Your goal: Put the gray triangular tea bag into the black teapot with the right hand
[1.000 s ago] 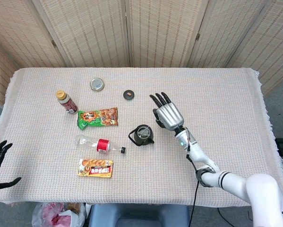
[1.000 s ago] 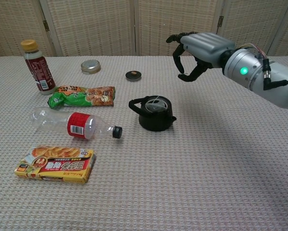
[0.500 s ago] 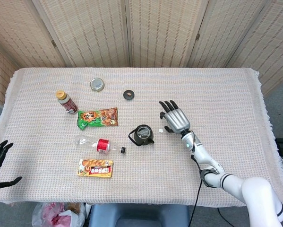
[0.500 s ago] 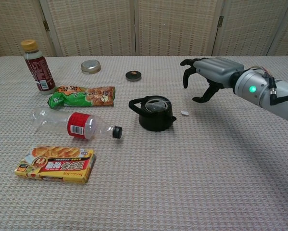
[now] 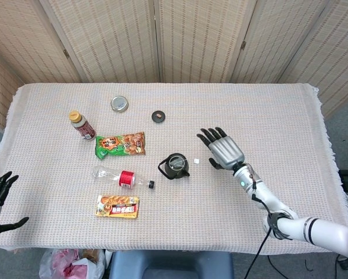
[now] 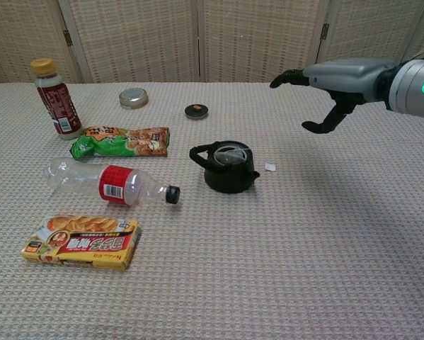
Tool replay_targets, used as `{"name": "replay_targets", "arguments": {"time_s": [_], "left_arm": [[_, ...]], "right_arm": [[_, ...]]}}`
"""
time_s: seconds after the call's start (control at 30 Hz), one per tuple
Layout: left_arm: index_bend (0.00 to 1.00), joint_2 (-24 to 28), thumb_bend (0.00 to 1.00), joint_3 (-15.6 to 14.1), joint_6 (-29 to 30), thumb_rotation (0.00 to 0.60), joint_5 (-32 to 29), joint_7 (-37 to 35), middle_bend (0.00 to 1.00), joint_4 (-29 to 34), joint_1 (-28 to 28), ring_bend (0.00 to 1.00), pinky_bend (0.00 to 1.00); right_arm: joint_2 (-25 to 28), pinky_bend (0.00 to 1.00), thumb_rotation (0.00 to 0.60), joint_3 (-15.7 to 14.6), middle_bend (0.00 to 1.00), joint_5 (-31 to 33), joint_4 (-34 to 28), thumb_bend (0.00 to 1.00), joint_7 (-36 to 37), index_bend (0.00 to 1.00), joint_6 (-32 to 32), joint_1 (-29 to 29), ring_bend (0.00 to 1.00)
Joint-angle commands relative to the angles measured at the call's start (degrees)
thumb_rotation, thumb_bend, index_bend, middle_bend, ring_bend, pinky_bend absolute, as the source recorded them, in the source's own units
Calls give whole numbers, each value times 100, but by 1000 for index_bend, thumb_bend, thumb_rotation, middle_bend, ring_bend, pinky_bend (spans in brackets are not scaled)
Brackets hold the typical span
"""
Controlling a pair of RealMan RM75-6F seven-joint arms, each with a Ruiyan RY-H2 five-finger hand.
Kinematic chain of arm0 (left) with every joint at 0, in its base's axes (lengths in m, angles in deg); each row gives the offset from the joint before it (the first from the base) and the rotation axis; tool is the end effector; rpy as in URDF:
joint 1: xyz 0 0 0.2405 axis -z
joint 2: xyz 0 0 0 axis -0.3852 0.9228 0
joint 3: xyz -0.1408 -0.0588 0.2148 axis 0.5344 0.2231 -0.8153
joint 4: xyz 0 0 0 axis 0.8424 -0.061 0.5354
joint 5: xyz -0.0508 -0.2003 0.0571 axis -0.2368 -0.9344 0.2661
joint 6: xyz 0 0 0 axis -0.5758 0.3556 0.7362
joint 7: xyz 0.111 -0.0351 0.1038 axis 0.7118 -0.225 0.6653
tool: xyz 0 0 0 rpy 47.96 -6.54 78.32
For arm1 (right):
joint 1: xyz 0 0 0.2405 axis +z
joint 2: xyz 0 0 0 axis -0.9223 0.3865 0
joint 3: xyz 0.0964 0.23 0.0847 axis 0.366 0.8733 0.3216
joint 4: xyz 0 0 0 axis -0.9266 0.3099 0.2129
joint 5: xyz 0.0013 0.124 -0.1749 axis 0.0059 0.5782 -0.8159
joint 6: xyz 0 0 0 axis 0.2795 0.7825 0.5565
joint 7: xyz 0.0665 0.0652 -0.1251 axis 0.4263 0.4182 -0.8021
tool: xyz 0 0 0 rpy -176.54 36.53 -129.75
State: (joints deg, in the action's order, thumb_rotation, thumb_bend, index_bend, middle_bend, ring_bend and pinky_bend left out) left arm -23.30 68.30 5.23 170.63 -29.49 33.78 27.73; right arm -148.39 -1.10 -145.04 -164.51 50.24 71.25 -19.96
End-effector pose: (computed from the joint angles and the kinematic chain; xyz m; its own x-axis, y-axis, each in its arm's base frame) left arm -0.3365 0.1877 0.1822 0.3386 0.0752 0.9379 0.9408 -0.0107 -0.3388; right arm -0.1408 -0.3904 0.0241 0.5941 -0.2501 0.7645 -0.7711 -0.4478 0.4527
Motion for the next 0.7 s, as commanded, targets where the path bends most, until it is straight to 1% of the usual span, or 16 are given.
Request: {"name": "replay_targets", "arguments": {"time_s": [0.03,0.07,0.1,0.13,0.17,0.2,0.3,0.4,0.47,0.6,0.7], "left_arm": [[0,-34,128,7,78,600,39,-29,0,-54,-26,0,74],[0,-38,128,8,79,600,29,-25,0,-55,-29,0,74],[0,-39,128,8,77,600,27,-23,0,-53,-29,0,75],[0,-38,128,6,75,600,28,-21,0,-49,-28,0,75],[0,-38,128,1,79,600,46,-15,0,-49,-25,0,74],[0,-37,128,-7,86,600,73,-19,0,-55,-22,0,74],[0,-42,128,-17,140,600,127,-1,0,-57,-32,0,74],[0,-57,128,-25,221,600,197,-7,0,-70,-48,0,75],[0,-58,128,-28,236,600,204,-37,0,-84,-54,0,75],[0,-38,128,-19,216,600,136,-75,0,-88,-63,0,74],[0,-26,128,-21,230,600,144,-136,0,-107,-68,0,74]], "right_arm": [[1356,299,600,-132,0,1187,-1639,572,-1656,0,-104,447,257],[1490,357,600,-168,0,1474,-1890,592,-1945,0,16,587,319],[1569,479,600,-188,0,1704,-2066,634,-2101,0,81,690,445],[1645,578,600,-210,0,1951,-2226,671,-2226,0,112,801,550],[1734,648,600,-248,0,2283,-2400,701,-2360,0,96,966,623],[1787,718,600,-286,5,2522,-2497,743,-2449,0,63,1099,686],[1863,861,600,-478,28,3256,-2649,849,-2763,0,-29,1577,763],[1799,906,600,-666,59,3903,-2681,910,-2978,5,-55,2030,798],[1728,924,600,-762,75,4255,-2640,918,-3023,12,-116,2270,813],[1424,955,600,-1000,102,4866,-2328,873,-3053,23,-341,2753,830],[1170,955,600,-1130,103,5102,-2046,856,-2992,45,-511,3005,830]]}}
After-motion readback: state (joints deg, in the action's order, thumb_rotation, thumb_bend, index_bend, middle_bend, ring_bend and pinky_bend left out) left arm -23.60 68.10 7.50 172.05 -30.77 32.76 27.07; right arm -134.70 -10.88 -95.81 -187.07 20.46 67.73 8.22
